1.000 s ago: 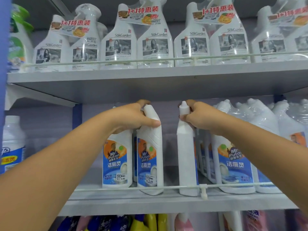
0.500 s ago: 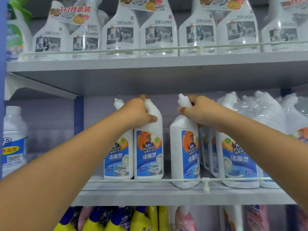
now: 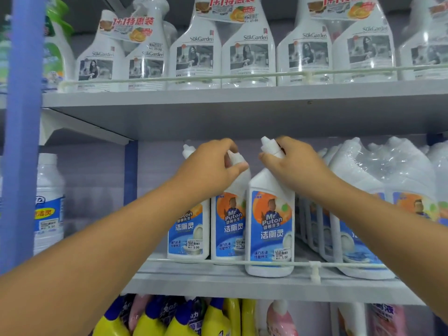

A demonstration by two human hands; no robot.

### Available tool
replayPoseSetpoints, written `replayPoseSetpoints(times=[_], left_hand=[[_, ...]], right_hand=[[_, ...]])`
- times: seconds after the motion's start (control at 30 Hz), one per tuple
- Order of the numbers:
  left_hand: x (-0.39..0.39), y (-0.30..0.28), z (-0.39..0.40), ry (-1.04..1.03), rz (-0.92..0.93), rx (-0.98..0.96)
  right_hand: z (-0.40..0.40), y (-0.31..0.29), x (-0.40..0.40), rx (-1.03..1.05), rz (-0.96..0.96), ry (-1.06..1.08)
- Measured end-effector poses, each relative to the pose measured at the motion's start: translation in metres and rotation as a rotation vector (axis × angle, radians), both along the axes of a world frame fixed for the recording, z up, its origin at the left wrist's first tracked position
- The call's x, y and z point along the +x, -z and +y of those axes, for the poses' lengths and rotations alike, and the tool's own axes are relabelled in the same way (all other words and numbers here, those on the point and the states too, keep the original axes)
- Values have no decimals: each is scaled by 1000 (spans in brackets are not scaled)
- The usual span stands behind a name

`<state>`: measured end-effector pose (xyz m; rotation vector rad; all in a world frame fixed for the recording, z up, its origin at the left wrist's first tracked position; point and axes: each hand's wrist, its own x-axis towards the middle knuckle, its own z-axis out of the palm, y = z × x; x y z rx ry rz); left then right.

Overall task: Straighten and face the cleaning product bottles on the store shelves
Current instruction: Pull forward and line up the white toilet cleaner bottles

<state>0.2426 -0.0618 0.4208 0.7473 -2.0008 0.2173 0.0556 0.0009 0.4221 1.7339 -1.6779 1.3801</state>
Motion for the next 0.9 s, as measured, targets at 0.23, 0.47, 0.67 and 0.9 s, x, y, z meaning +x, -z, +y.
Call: replayPoseSetpoints(times=[0.23, 0.47, 0.67, 0.9], left_hand=[[21, 11, 6, 190, -129, 331], [44, 23, -2, 293, 8, 408], [79, 3, -11, 360, 125, 459], [111, 14, -29, 346, 120, 522]], right_hand=[[-16, 3, 47, -70, 90, -48], [-13, -10, 60, 41, 133, -157], [-20, -4, 45, 100, -38, -167], [-36, 15, 36, 292, -47, -2]])
